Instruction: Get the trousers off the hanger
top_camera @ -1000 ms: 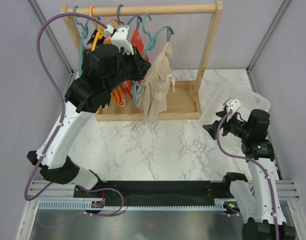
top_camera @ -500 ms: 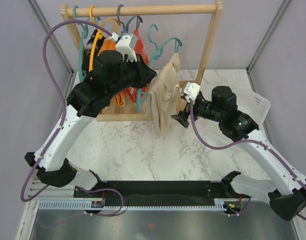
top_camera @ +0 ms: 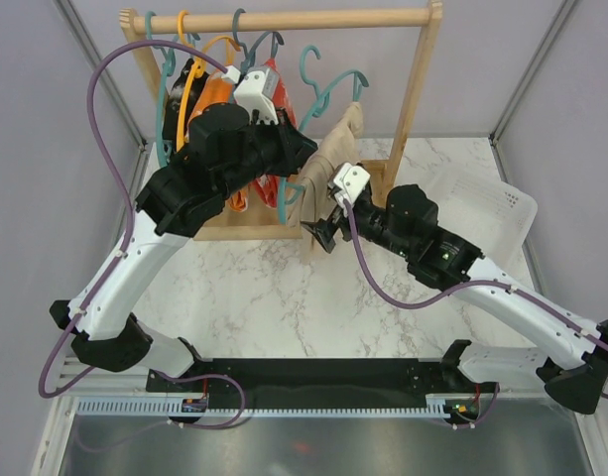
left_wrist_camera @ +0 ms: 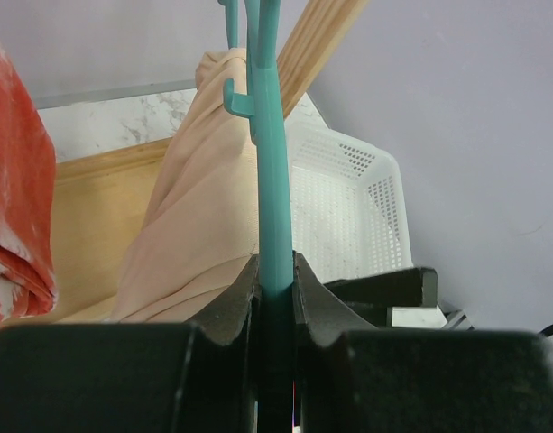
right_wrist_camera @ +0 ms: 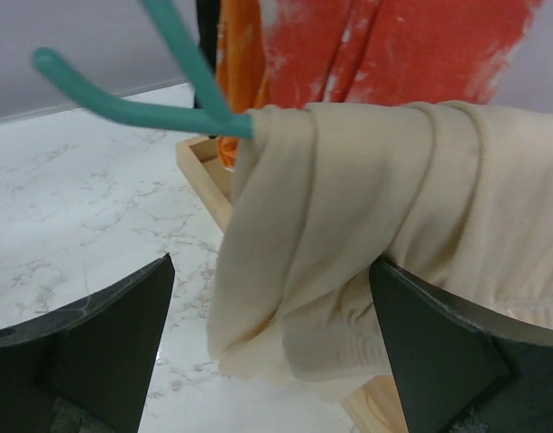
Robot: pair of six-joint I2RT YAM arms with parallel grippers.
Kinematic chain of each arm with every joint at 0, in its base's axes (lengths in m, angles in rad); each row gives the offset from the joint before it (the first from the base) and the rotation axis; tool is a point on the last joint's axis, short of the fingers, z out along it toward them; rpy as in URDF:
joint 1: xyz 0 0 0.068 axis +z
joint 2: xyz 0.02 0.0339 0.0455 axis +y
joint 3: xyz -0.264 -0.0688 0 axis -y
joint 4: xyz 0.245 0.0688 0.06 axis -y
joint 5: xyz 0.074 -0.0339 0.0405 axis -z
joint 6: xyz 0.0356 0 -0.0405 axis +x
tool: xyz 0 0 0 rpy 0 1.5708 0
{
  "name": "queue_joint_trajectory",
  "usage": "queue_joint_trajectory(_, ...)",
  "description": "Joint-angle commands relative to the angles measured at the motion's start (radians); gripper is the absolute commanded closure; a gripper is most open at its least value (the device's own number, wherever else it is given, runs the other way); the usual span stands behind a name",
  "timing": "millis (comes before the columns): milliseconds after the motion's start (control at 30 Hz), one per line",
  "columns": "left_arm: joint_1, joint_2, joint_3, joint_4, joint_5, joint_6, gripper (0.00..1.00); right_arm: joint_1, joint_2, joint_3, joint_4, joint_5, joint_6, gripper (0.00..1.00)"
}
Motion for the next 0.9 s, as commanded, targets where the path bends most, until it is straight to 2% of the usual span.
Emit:
queue_joint_trajectory(0,-0.019,-0.026,0.002,0.146,-0.026,-0.011,0.98,-0.002,0.018,-0.003,0.116,0.172,0.069,0.02)
queue_joint_trajectory(67,-0.022,-0.029,-0.004,0.150,-0.023,-0.011,0.98,-0.002,0.038,-0.003,0.132,0.253,0.060,0.02)
queue_joint_trajectory(233,-0.023,-0.047,-0.024,0.158,-0.020,-0.007,0.98,-0.009,0.060,-0.006,0.179,0.289,0.073,0.03)
queue_joint_trajectory(567,-0.023,-0.064,-0.053,0.161,-0.009,0.018,0.98,-0.097,-0.027,-0.098,0.172,0.240,0.078,0.09)
queue_joint_trajectory(867,-0.025,-0.069,-0.065,0.161,0.057,0.012,0.98,-0.121,-0.043,-0.114,0.186,0.198,0.035,0.15)
